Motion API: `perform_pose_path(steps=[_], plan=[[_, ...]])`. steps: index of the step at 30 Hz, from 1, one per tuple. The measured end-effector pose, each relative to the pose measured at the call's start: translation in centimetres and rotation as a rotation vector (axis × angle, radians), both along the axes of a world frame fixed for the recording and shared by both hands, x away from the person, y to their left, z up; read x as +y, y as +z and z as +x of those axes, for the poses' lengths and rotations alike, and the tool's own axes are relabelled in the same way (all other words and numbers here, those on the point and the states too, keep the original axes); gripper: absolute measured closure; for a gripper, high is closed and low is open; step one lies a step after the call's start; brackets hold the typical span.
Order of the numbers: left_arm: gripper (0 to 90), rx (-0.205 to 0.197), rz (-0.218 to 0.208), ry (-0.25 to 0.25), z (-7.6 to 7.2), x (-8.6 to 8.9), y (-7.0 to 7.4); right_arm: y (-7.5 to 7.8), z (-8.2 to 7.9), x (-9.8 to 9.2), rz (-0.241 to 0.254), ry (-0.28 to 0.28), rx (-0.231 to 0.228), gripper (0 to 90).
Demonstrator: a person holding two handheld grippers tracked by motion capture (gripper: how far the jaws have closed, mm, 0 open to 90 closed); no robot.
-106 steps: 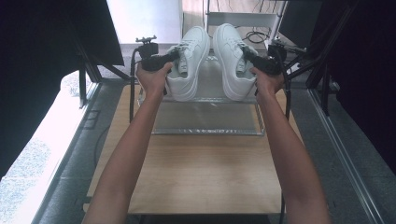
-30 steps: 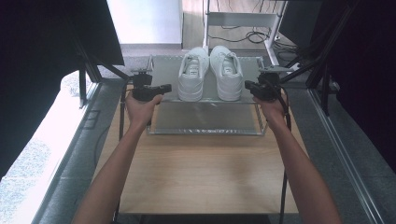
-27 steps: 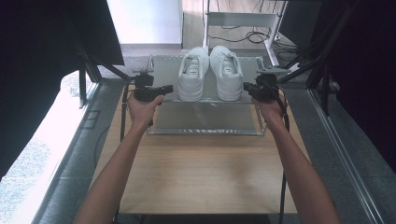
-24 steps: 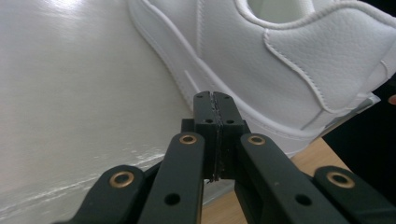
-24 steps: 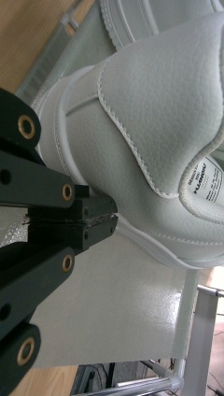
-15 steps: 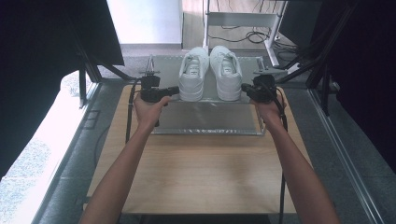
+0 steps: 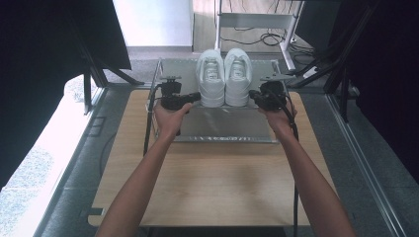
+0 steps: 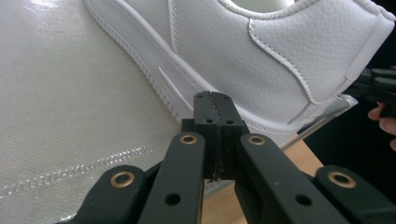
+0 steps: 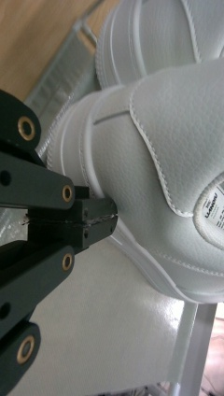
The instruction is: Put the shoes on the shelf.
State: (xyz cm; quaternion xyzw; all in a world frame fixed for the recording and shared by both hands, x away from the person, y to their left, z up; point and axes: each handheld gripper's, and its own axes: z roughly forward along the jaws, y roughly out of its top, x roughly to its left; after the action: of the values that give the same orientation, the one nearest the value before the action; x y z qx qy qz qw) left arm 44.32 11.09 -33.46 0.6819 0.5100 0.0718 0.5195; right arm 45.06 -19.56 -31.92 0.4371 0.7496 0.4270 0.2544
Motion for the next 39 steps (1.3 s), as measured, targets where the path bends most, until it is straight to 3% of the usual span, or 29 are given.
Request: perform_pose_path(steps=[3, 9, 12, 15, 18, 21, 24, 28, 33, 39], plan=[[89.5, 0.008, -0.028, -0.014, 0.1, 0.5, -0.3, -0.1, 0.0, -0.3, 0.020, 0.017, 0.006, 90.0], [78.4, -0.038, 0.021, -0.008, 0.1, 0.8, -0.3, -0.3, 0.0, -0.5, 0.028, 0.028, -0.005, 88.6], [70.8, -0.069, 0.024, 0.021, -0.3, 1.2, -0.1, -0.4, -0.1, -0.8, 0.026, 0.006, -0.026, 75.2], [65.4, -0.099, 0.031, 0.037, -1.3, 1.6, 0.2, -0.2, -0.8, -1.3, 0.049, -0.008, -0.052, 68.9], [61.7, -0.121, 0.043, 0.036, -2.6, 1.9, 0.2, 0.2, -2.0, -1.6, 0.079, -0.015, -0.088, 58.7], [59.9, -0.132, 0.038, 0.018, -4.0, 2.2, 0.0, 0.2, -3.3, -1.8, 0.077, -0.004, -0.111, 53.3], [58.0, -0.145, 0.032, 0.000, -5.3, 2.5, -0.4, -0.1, -4.8, -2.4, 0.107, 0.002, -0.125, 52.0], [55.9, -0.172, 0.061, -0.015, -6.8, 2.6, -1.4, -0.9, -6.7, -3.3, 0.145, 0.033, -0.131, 51.2], [54.0, -0.174, 0.063, -0.047, -9.0, 2.9, -3.1, -3.0, -9.1, -4.6, 0.153, 0.048, -0.157, 48.7], [52.5, -0.150, 0.074, -0.083, -11.7, 3.2, -5.5, -5.5, -11.7, -6.3, 0.184, 0.040, -0.124, 47.8]])
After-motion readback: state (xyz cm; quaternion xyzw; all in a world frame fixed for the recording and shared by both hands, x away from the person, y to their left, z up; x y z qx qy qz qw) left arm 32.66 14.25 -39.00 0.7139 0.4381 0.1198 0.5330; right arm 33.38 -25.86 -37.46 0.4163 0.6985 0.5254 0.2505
